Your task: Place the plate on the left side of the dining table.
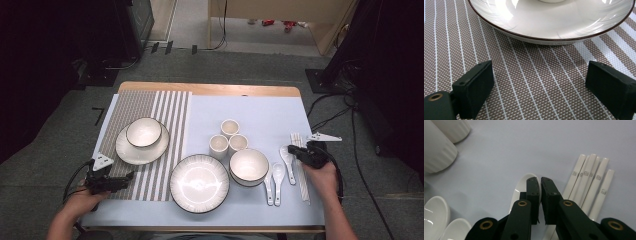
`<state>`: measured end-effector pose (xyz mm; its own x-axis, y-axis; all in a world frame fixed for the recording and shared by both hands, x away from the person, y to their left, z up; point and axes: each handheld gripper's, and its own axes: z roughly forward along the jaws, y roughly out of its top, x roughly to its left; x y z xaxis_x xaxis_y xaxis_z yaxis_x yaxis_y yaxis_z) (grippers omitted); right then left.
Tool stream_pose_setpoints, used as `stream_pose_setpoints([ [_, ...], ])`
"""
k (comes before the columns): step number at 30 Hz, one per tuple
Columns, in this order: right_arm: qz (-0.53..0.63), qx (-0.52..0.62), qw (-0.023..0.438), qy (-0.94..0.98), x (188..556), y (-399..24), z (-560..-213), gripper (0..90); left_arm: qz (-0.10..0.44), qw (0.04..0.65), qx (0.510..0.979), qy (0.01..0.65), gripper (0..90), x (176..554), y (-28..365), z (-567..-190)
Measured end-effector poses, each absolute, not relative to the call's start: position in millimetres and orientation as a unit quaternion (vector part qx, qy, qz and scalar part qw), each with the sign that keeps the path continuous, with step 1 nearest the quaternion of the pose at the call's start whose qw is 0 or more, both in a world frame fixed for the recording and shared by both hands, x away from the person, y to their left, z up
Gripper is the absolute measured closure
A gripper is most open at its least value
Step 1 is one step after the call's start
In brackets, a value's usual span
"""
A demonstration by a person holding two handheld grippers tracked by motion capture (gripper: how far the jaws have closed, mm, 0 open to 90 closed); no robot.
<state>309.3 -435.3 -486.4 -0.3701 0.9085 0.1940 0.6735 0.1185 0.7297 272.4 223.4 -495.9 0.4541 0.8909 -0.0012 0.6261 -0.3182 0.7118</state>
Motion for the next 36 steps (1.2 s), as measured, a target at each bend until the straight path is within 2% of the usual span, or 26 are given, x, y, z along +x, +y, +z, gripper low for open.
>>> stream_pose_setpoints([
  [26, 0.379, 0.544, 0.183, 0.726, 303.4, -433.7, -484.4, 66.5, 0.201, 0.329, 0.787, 0.482, 8.3, 272.4, 223.3, -495.9],
  [36, 0.384, 0.544, 0.19, 0.722, 286.5, -431.2, -479.7, 66.0, 0.201, 0.329, 0.787, 0.482, 8.3, 272.4, 223.4, -495.9],
])
